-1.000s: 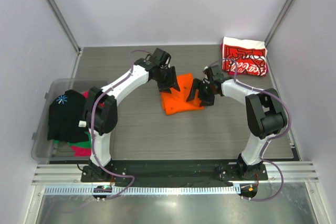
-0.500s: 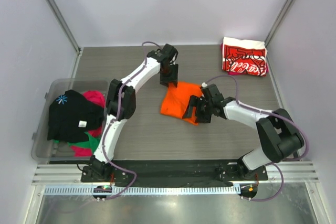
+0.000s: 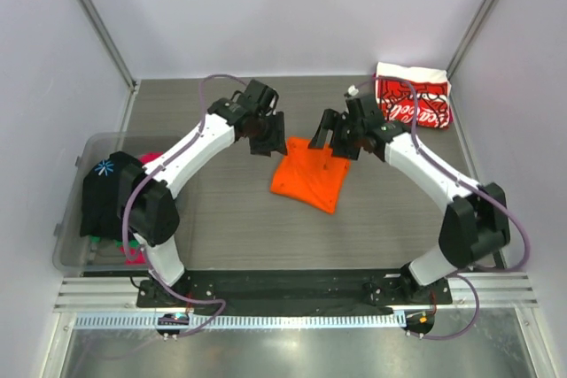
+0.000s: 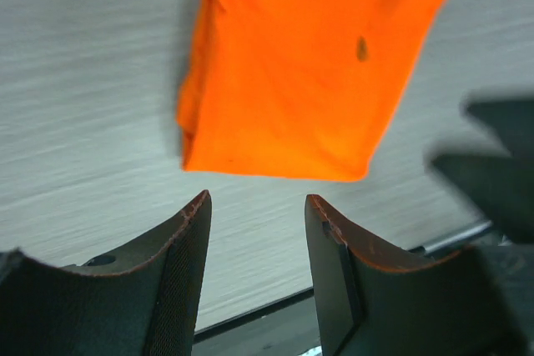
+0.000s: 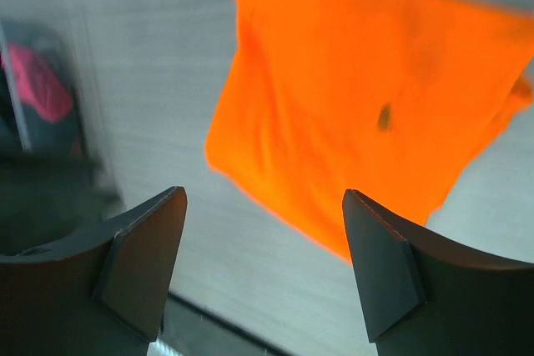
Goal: Fold and stack the t-shirts
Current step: Fold the tshirt, then neatly place the folded tshirt to the corner
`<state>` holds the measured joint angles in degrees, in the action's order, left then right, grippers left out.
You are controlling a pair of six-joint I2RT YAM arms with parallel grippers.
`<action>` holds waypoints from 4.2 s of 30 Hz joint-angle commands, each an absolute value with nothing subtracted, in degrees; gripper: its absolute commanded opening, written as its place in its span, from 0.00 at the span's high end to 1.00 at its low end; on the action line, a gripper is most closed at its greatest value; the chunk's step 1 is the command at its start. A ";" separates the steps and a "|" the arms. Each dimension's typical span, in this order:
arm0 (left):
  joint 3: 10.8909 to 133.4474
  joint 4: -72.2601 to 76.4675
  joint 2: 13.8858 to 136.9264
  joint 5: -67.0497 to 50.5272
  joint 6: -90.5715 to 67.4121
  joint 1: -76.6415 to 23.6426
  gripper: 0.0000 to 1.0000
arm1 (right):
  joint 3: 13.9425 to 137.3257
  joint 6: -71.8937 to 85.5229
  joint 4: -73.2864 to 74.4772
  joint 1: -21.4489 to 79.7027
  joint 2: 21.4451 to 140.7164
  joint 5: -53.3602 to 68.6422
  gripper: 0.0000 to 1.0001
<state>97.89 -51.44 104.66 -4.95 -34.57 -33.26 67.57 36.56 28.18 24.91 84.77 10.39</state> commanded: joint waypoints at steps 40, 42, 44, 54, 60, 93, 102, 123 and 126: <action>86.03 -44.91 99.39 -0.79 -39.12 -37.63 0.55 | 74.90 24.69 31.03 12.48 98.45 14.67 0.14; 89.45 -45.52 103.87 -1.58 -37.97 -34.91 0.58 | 71.39 25.49 30.76 12.48 94.59 16.78 0.14; 91.22 -45.53 106.60 -2.02 -37.36 -33.58 0.59 | 69.01 26.19 30.41 12.66 91.95 17.66 0.15; 100.27 -41.40 121.45 -5.70 -34.98 -28.05 0.60 | 56.88 28.04 29.09 12.66 81.84 21.10 0.16; 103.26 -40.78 129.10 -6.94 -35.59 -26.54 0.61 | 51.95 28.30 26.81 12.66 79.09 20.48 0.16; 70.33 -51.86 67.87 5.10 -28.12 -24.61 0.45 | 58.01 32.25 0.35 12.66 111.01 29.79 0.65; 58.36 -48.78 58.63 6.06 -25.49 -23.91 0.45 | 66.87 22.33 13.52 12.57 103.73 25.32 0.99; 53.44 -50.45 46.58 12.39 -31.90 -23.91 0.37 | 87.88 5.11 28.04 8.09 96.68 -4.39 0.99; 53.79 -50.89 47.55 12.13 -31.73 -23.99 0.37 | 91.04 0.63 27.08 6.77 97.20 -5.89 0.99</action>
<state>53.76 -52.93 46.87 10.94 -31.16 -24.23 85.82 6.15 29.45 7.94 98.02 -1.43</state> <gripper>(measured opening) 0.627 0.067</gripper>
